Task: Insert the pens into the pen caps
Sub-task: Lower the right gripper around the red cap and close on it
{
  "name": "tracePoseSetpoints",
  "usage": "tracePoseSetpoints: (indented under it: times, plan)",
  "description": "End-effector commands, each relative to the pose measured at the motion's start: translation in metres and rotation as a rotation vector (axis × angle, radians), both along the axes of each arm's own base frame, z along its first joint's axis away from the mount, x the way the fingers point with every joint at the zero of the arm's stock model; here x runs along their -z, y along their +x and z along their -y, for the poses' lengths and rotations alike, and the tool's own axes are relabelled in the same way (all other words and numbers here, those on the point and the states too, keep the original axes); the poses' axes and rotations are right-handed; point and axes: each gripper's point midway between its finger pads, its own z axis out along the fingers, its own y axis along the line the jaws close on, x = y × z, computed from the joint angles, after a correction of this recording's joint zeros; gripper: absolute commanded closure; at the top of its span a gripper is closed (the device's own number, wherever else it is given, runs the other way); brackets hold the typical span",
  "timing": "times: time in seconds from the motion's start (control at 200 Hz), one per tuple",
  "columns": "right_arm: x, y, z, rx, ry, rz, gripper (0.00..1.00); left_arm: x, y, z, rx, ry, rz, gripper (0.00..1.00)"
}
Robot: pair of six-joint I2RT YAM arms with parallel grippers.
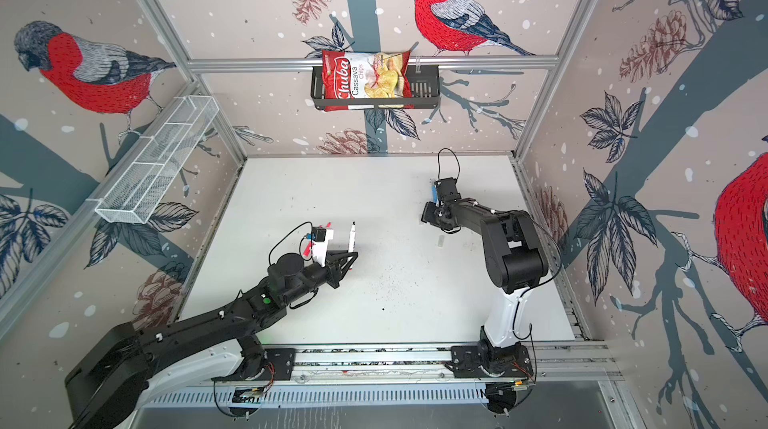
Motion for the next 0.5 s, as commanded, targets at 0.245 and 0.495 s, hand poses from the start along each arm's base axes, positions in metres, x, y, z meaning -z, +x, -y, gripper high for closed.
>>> tracePoseSetpoints:
  times: [0.245, 0.495]
  plan:
    - [0.001, 0.015, 0.011, 0.032, -0.012, -0.002, 0.39, -0.005, 0.0, -0.004, -0.005, -0.006, 0.029, 1.0]
    - [0.004, 0.03, 0.01, 0.044, -0.034, -0.007, 0.39, -0.005, -0.001, -0.007, -0.012, -0.006, 0.03, 1.0]
